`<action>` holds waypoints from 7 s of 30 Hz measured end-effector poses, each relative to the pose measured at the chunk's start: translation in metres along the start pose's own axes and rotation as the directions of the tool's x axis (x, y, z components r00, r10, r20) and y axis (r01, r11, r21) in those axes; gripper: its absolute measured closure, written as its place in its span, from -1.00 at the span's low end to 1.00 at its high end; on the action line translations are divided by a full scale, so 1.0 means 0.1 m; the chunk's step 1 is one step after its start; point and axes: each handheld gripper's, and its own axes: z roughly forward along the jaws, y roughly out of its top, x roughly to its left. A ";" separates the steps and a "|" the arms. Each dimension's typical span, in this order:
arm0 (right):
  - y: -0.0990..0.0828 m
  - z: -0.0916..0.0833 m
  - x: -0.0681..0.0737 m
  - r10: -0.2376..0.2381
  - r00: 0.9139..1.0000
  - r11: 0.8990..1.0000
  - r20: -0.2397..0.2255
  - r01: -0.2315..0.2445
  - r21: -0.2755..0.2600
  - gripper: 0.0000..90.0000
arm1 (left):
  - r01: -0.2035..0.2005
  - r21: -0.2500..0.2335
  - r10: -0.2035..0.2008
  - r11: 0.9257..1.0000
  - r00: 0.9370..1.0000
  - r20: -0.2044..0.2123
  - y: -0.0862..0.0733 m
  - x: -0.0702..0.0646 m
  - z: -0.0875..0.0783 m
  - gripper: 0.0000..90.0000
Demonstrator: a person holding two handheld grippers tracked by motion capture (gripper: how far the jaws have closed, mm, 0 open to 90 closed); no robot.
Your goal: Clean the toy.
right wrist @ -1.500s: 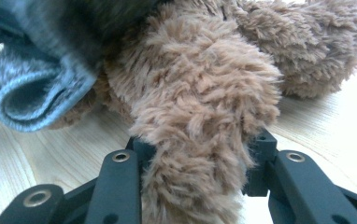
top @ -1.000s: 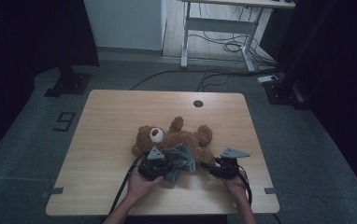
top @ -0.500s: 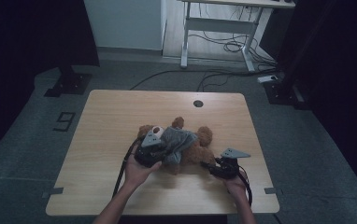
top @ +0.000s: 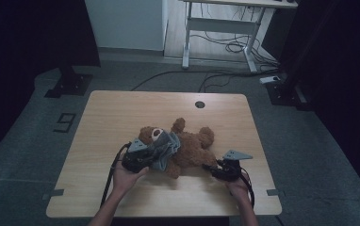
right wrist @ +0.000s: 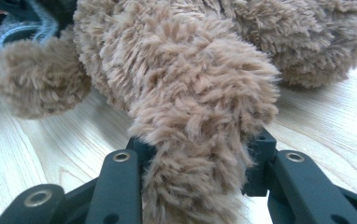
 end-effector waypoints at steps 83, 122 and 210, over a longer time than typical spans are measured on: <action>-0.04 0.02 -0.04 0.014 1.000 1.000 -0.023 -0.013 0.020 0.32 | 0.228 0.087 -0.214 0.970 0.966 -0.145 -0.41 0.81 -0.02 0.84; -0.07 0.00 -0.03 0.001 1.000 0.999 -0.013 -0.001 0.041 0.32 | 0.111 0.004 -0.110 0.994 0.986 -0.125 0.29 0.54 -0.07 0.84; 0.23 0.44 0.29 -0.002 0.999 0.998 -0.048 0.005 0.063 0.00 | 0.099 -0.065 -0.094 0.993 0.993 0.075 0.04 0.06 -0.13 0.86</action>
